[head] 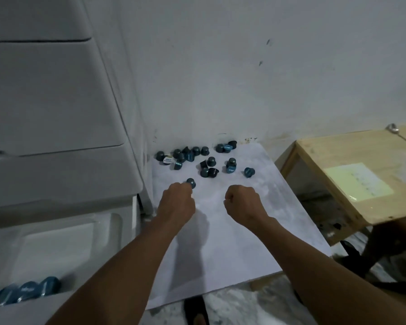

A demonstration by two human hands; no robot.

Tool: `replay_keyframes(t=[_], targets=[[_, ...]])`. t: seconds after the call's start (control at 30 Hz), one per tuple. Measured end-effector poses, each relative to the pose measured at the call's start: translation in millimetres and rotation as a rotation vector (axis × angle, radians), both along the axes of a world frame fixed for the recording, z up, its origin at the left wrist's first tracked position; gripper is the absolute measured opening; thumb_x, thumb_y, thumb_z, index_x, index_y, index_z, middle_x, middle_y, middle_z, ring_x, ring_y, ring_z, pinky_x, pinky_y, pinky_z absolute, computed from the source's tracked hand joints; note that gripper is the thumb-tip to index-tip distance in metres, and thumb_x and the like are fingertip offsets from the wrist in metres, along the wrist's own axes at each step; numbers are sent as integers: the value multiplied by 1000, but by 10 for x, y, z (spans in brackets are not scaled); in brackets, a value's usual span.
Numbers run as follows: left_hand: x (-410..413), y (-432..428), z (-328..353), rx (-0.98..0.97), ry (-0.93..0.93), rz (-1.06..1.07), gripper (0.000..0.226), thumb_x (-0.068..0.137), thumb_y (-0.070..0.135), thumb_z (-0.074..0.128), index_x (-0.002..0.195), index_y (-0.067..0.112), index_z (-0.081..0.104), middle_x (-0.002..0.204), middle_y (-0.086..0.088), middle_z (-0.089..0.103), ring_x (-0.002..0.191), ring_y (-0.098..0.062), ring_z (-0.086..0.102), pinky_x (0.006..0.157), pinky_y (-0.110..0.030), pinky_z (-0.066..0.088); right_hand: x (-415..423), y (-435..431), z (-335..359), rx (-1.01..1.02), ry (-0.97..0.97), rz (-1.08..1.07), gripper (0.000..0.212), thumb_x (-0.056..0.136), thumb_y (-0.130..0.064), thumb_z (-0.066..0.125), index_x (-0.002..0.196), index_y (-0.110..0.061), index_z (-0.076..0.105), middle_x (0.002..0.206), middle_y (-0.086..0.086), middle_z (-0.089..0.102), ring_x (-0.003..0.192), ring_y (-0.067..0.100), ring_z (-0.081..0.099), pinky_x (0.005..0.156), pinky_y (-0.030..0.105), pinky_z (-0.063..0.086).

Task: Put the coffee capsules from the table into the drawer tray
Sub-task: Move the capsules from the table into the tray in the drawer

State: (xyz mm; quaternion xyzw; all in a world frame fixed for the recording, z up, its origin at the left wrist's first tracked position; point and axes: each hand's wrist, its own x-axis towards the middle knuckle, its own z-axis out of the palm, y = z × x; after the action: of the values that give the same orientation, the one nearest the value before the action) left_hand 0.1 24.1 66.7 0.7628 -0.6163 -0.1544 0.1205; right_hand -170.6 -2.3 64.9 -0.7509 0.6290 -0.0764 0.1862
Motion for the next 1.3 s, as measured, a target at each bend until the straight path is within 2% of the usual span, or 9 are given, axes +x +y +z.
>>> replay_keyframes(t=[0.07, 0.2, 0.3, 0.5, 0.77, 1.0, 1.07, 1.13, 1.3], targets=[[-22, -278, -83, -11, 37, 45, 7, 89, 8, 54, 89, 15, 58, 96, -6, 57, 83, -22, 57, 72, -34, 48, 35, -269, -75, 25, -23, -30, 16, 86, -14, 54, 95, -6, 64, 93, 11, 69, 86, 29, 62, 79, 40, 54], [-39, -722, -235, 27, 47, 36, 16, 89, 11, 55, 103, 10, 63, 105, -9, 60, 94, -27, 60, 71, -29, 41, 69, -726, -202, 96, -43, -69, 23, 87, -17, 56, 107, -9, 64, 108, 11, 67, 98, 29, 61, 83, 36, 51], [17, -970, -351, 59, 39, 44, 16, 89, 8, 53, 101, 10, 63, 104, -11, 61, 93, -28, 60, 69, -29, 41, 113, -984, -280, 132, -66, -96, 28, 88, -19, 57, 114, -9, 62, 112, 12, 66, 104, 30, 60, 87, 35, 48], [66, -1272, -539, 105, 39, 84, 20, 90, 10, 55, 109, 9, 62, 115, -13, 56, 98, -32, 60, 82, -40, 52, 216, -1352, -482, 176, -107, -117, 29, 87, -17, 58, 115, -10, 59, 109, 16, 65, 100, 34, 61, 84, 36, 50], [49, -1504, -724, 186, -12, 94, 24, 90, 14, 57, 113, 12, 59, 116, -11, 54, 99, -27, 59, 79, -35, 53, 398, -1760, -680, 208, -101, -71, 39, 91, -20, 54, 130, -17, 46, 118, 16, 58, 102, 33, 58, 80, 33, 45], [71, -1634, -882, 219, 14, 120, 15, 86, 9, 61, 100, 9, 65, 101, -10, 65, 91, -27, 62, 75, -33, 50, 463, -1893, -779, 258, -68, -19, 31, 90, -12, 53, 121, -8, 53, 116, 19, 57, 104, 34, 56, 84, 34, 46], [73, -1666, -904, 225, 0, 111, 3, 86, 10, 60, 87, 8, 62, 92, -9, 65, 86, -26, 61, 66, -30, 45, 463, -1921, -796, 282, -77, -31, 30, 90, -10, 53, 119, -7, 54, 115, 18, 57, 104, 33, 56, 84, 34, 45], [77, -1686, -925, 251, 0, 101, 12, 85, 13, 61, 76, 11, 55, 87, -9, 63, 83, -26, 60, 62, -28, 38, 472, -1941, -812, 295, -87, -30, 30, 89, -8, 54, 119, -6, 54, 115, 19, 56, 105, 33, 55, 84, 34, 46], [62, -1663, -940, 279, 46, 100, 10, 85, 17, 63, 88, 8, 58, 93, -11, 62, 87, -28, 60, 65, -29, 42, 471, -1926, -808, 308, -86, -8, 30, 88, -5, 50, 118, -6, 50, 111, 20, 54, 97, 32, 53, 75, 31, 40]])
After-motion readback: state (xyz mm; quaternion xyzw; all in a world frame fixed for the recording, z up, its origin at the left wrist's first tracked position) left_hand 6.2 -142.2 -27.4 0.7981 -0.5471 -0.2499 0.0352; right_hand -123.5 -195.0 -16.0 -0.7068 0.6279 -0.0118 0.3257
